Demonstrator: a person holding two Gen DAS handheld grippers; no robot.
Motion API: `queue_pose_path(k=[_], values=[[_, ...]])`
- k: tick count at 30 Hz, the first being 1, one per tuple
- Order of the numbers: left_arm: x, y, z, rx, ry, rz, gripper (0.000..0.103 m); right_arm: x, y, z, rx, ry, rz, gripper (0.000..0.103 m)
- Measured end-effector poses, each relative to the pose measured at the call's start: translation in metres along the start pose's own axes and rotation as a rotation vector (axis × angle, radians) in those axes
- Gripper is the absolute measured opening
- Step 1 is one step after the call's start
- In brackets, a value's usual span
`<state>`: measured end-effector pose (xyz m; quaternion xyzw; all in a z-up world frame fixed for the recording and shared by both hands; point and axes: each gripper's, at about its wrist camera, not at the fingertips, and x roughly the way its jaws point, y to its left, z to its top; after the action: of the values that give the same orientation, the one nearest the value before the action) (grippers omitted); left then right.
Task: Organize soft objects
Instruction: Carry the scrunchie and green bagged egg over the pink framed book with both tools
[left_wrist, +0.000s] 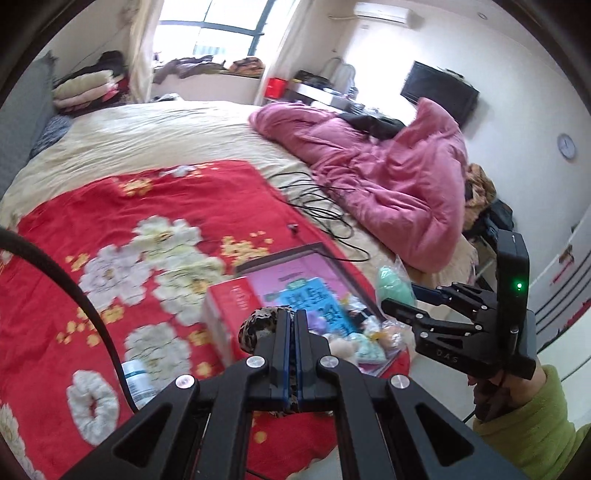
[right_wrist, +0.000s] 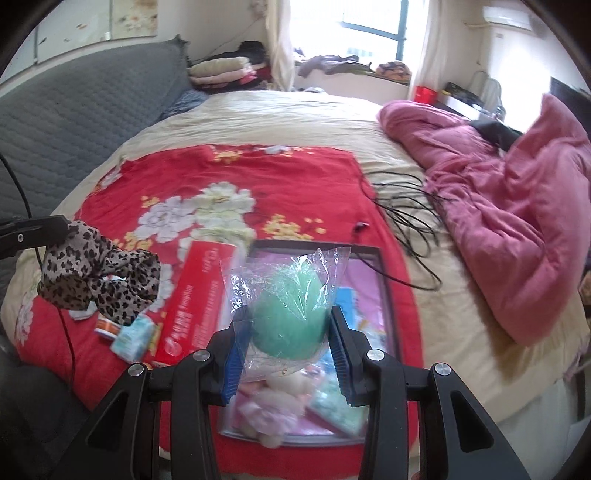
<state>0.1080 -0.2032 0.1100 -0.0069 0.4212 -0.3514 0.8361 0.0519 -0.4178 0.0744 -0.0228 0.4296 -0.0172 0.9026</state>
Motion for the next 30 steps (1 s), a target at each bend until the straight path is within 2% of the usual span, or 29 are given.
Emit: queue_pose_path(k=[6,18,24,30], values=[[0.042,-0.039,0.002,0.038,0.036,-0.046,0.002,0.000,-0.030,-0.012,0.043,0.009,-0.012,0.043],[0.120,-0.071,-0.004,0.065,0.101,-0.107,0.002,0.015,-0.054,-0.023,0.059,0.037,-0.005,0.043],[0.159,-0.073,-0.023,0.102,0.181,-0.069,0.002,0.031,-0.059,-0.028,0.058,0.061,0.004,0.043],[0.169,-0.067,-0.037,0.118,0.216,-0.043,0.002,0.056,-0.059,-0.037,0.065,0.100,0.020,0.043]])
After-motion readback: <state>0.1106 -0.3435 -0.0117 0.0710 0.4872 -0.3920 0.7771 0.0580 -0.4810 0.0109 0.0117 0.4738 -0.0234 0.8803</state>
